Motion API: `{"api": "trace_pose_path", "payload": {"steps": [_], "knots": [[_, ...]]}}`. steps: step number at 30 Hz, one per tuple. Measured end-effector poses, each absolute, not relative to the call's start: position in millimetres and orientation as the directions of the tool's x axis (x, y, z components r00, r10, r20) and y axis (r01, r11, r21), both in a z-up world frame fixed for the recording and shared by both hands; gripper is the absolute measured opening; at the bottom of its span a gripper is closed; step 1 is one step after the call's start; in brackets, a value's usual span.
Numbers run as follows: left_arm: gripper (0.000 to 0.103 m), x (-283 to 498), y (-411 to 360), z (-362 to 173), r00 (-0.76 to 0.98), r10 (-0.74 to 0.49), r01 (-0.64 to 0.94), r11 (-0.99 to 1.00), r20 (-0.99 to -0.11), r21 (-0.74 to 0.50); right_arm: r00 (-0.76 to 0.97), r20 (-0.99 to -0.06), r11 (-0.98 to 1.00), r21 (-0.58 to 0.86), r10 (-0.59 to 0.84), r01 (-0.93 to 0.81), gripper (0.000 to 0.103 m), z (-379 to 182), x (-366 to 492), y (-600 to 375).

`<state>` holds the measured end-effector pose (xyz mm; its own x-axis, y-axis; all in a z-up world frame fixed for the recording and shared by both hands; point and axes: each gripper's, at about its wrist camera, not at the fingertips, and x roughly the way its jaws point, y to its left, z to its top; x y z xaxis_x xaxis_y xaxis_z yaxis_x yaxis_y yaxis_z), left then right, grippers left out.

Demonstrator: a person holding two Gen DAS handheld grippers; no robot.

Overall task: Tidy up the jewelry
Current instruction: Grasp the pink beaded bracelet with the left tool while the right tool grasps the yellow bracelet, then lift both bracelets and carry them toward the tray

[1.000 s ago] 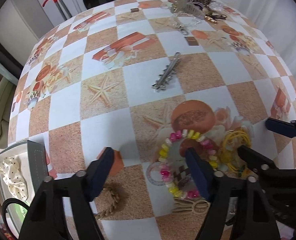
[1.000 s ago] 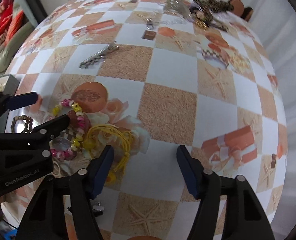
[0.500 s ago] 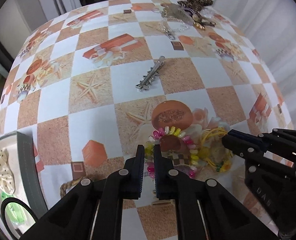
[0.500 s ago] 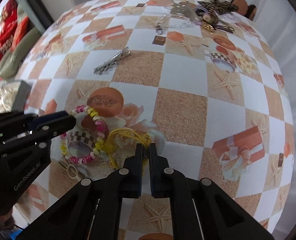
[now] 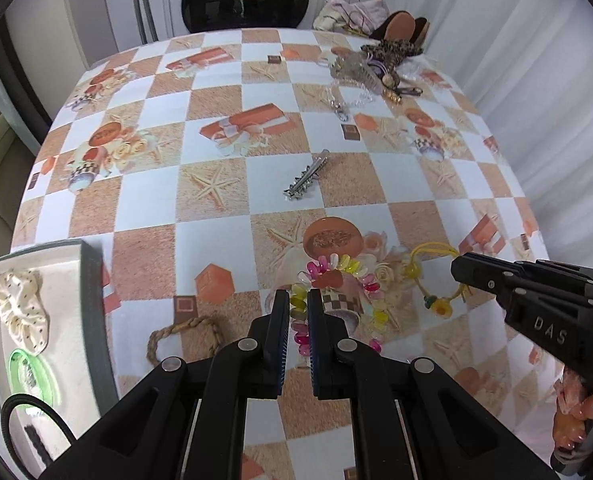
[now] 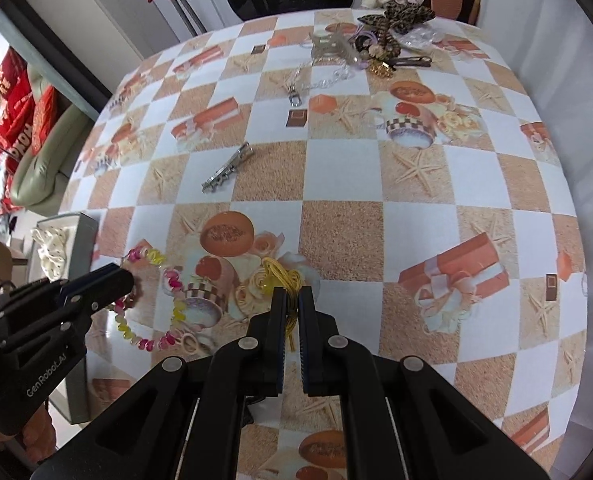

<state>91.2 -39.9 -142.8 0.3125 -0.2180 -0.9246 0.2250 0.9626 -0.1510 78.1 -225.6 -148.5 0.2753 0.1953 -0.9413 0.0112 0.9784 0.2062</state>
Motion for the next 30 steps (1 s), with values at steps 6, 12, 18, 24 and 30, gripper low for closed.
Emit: {"api": "trace_pose_path", "payload": {"steps": [6, 12, 18, 24, 30], "knots": [[0.013, 79.9, -20.3, -122.6, 0.334, -0.209, 0.180, 0.971, -0.919, -0.156, 0.286, -0.936, 0.976, 0.219, 0.206, 0.014, 0.006, -126.1, 75.3, -223.5], [0.013, 66.4, 5.4, -106.3, 0.351, -0.192, 0.133, 0.979, -0.916, -0.154, 0.296, -0.930, 0.974, 0.227, 0.218, -0.004, 0.006, -101.2, 71.1, -210.7], [0.013, 51.7, 37.7, -95.5, 0.358, -0.165, 0.068, 0.986, -0.919, -0.151, 0.294, -0.920, 0.965, 0.258, 0.258, -0.042, 0.006, -79.8, 68.8, -184.9], [0.013, 34.8, 75.0, -88.2, 0.364, -0.135, -0.005, 0.989, -0.922, -0.147, 0.288, -0.905, 0.949, 0.289, 0.313, -0.125, 0.006, -57.8, 74.4, -142.3], [0.013, 17.5, 120.8, -86.9, 0.365, -0.089, -0.111, 0.984, -0.927, -0.138, 0.263, -0.892, 0.921, 0.308, 0.367, -0.240, 0.006, -44.6, 84.5, -85.0]]}}
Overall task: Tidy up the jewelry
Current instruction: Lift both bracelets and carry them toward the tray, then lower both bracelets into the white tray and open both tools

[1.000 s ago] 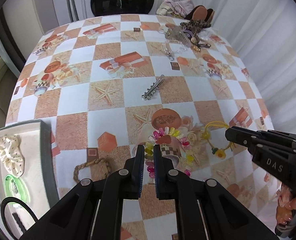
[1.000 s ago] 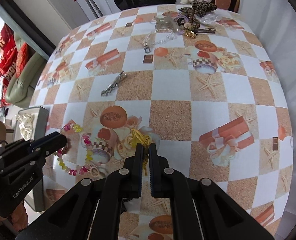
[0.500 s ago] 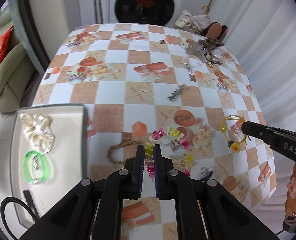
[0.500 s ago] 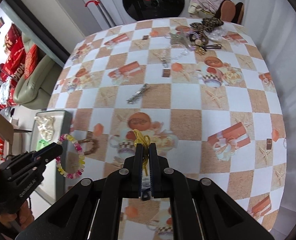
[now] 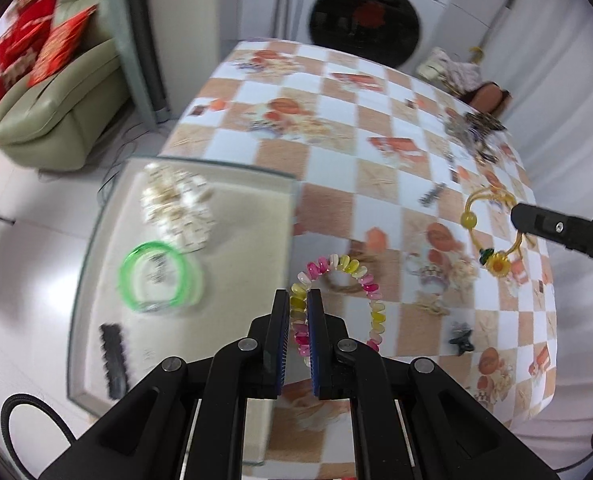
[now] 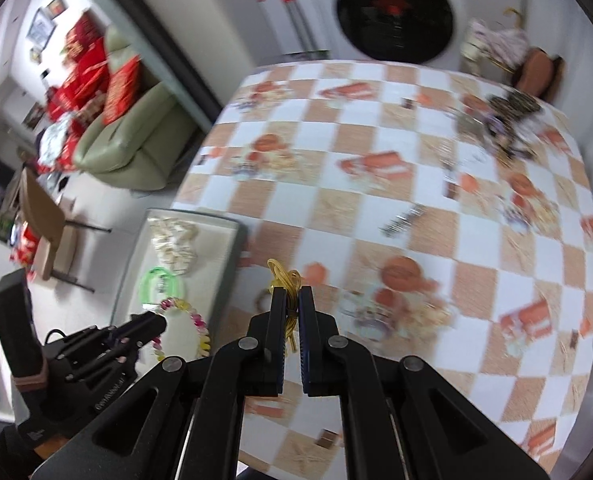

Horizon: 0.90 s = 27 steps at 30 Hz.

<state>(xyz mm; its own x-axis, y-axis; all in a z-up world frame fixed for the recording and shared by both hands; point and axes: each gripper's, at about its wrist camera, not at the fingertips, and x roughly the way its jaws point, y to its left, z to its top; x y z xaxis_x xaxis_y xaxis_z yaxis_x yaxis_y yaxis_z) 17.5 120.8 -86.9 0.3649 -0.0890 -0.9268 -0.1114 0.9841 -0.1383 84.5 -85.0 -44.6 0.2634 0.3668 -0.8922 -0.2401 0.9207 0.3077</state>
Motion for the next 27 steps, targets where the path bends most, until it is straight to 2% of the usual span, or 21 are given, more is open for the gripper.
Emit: {"api": "trace_pose_path", "payload": {"steps": [13, 27], "knots": [[0.013, -20.1, 200.4, -113.6, 0.316, -0.020, -0.305, 0.945, -0.948, -0.121, 0.128, -0.885, 0.817, 0.347, 0.448, -0.461, 0.006, -56.1, 97.4, 44.6], [0.013, -24.7, 227.4, -166.7, 0.266, 0.004, -0.381, 0.919, -0.964, -0.102, 0.031, -0.904, 0.800, 0.362, 0.427, -0.478, 0.006, -115.5, 122.6, 90.3]]}}
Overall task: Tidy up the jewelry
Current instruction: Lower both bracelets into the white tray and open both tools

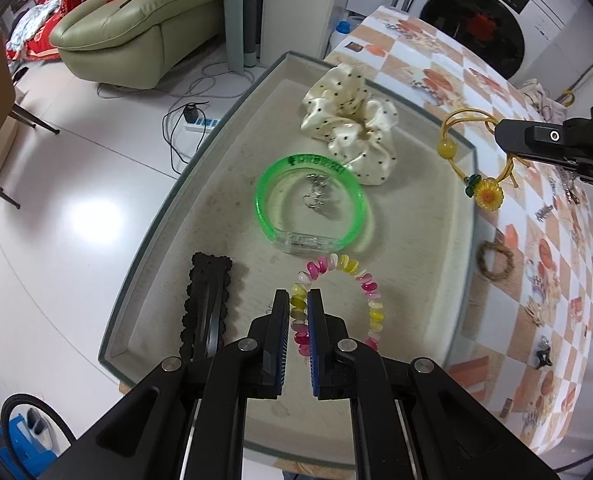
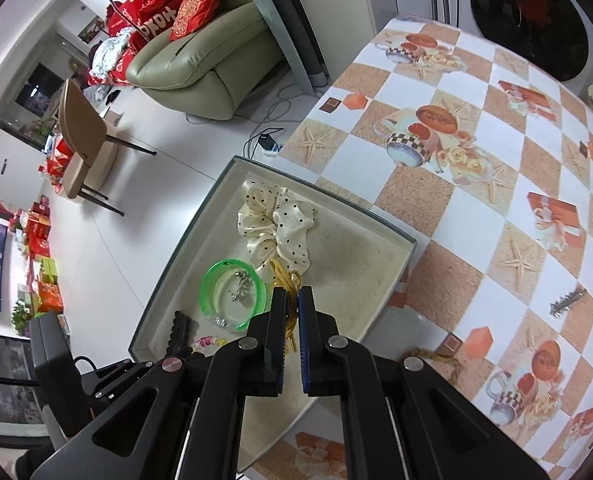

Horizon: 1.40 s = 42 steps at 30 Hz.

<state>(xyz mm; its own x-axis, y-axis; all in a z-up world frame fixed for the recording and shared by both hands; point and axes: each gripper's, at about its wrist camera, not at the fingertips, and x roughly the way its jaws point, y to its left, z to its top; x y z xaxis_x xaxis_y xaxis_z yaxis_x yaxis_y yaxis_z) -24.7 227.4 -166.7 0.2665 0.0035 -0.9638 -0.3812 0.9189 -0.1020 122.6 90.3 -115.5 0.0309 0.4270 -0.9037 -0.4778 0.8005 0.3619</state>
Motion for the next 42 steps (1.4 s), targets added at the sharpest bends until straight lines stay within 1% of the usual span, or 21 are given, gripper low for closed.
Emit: {"api": "trace_pose_path", "payload": {"steps": [15, 26, 34, 38, 40, 42], "knots": [[0.013, -20.9, 230.4, -190.7, 0.242, 0.055, -0.397, 0.917, -0.969, -0.047, 0.019, -0.927, 0.839, 0.330, 0.374, -0.434, 0.006, -174.9, 149.5, 92.8], [0.013, -16.8, 222.1, -189.9, 0.218, 0.111, -0.369, 0.929, -0.970, 0.023, -0.003, -0.945, 0.856, 0.299, 0.328, -0.423, 0.006, -206.0, 153.1, 90.5], [0.014, -10.5, 216.6, -191.1, 0.193, 0.146, -0.377, 0.924, -0.970, 0.064, 0.015, -0.950, 0.843, 0.269, 0.312, -0.466, 0.007, -205.2, 148.9, 93.9], [0.014, -10.0, 216.6, -191.2, 0.182, 0.153, -0.389, 0.919, -0.971, 0.072, 0.002, -0.945, 0.839, 0.291, 0.328, -0.459, 0.012, -204.6, 146.7, 95.8], [0.014, -8.9, 215.4, -190.2, 0.182, 0.157, -0.388, 0.919, -0.971, 0.076, 0.013, -0.941, 0.838, 0.295, 0.338, -0.460, 0.017, -200.9, 145.3, 95.5], [0.014, -8.1, 215.0, -189.7, 0.182, 0.157, -0.387, 0.919, -0.971, 0.076, 0.015, -0.935, 0.834, 0.308, 0.354, -0.459, 0.027, -197.3, 144.3, 94.7]]}}
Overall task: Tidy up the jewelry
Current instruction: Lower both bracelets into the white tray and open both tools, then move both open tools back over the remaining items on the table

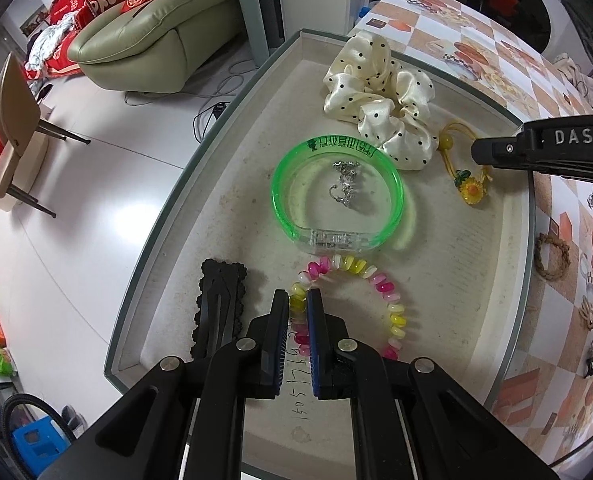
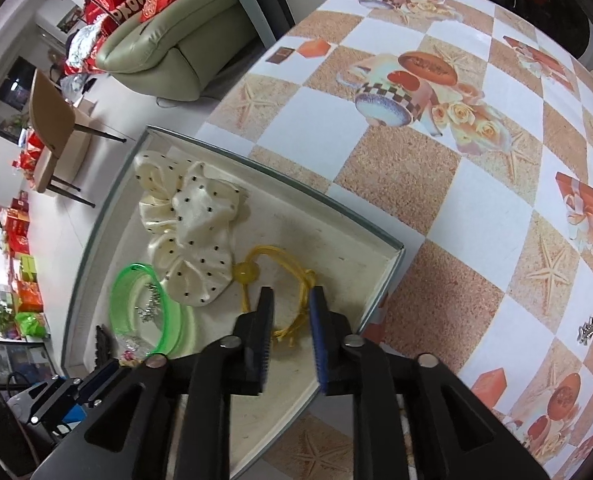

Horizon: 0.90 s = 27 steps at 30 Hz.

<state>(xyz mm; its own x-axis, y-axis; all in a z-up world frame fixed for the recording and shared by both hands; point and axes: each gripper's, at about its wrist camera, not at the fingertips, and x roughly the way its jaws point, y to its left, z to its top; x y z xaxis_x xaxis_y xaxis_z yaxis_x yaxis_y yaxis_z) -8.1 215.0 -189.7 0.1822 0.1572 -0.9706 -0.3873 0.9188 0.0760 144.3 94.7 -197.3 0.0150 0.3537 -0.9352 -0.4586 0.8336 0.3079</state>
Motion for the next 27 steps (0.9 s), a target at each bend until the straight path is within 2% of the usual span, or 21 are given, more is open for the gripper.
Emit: {"api": "trace_pose_path", "payload": {"steps": [9, 18, 21, 23, 24, 25, 26, 27], "knots": [[0.014, -2.9, 210.5, -186.2, 0.182, 0.168, -0.382, 0.920, -0.969, 0.088, -0.001, -0.913, 0.812, 0.363, 0.407, -0.457, 0.052, -185.2, 138.3, 88.7], [0.014, -3.3, 207.8, -184.2, 0.182, 0.161, -0.371, 0.925, -0.970, 0.084, 0.000, -0.880, 0.799, 0.431, 0.475, -0.419, 0.062, -167.9, 136.1, 72.4], [0.014, -4.2, 207.2, -182.7, 0.186, 0.160, -0.375, 0.924, -0.969, 0.081, 0.006, -0.863, 0.794, 0.462, 0.505, -0.394, 0.073, -161.1, 135.5, 62.2], [0.017, -4.5, 207.3, -181.8, 0.189, 0.158, -0.380, 0.922, -0.969, 0.076, 0.013, -0.852, 0.790, 0.480, 0.524, -0.380, 0.074, -156.8, 134.7, 55.3], [0.054, -4.4, 207.3, -181.7, 0.187, 0.158, -0.383, 0.921, -0.969, 0.076, 0.016, -0.846, 0.789, 0.490, 0.533, -0.371, 0.075, -154.7, 134.7, 50.7], [0.084, -4.7, 207.2, -181.3, 0.185, 0.163, -0.388, 0.918, -0.969, 0.081, 0.020, -0.840, 0.789, 0.501, 0.542, -0.356, 0.076, -152.8, 133.9, 44.5], [0.103, -6.4, 206.9, -177.6, 0.195, 0.196, -0.406, 0.908, -0.961, 0.103, 0.022, -0.835, 0.789, 0.510, 0.549, -0.344, 0.078, -151.9, 133.4, 39.8], [0.103, -7.1, 205.7, -174.3, 0.206, 0.212, -0.407, 0.906, -0.955, 0.113, 0.024, -0.831, 0.789, 0.518, 0.556, -0.330, 0.084, -150.5, 132.6, 35.8]]}}
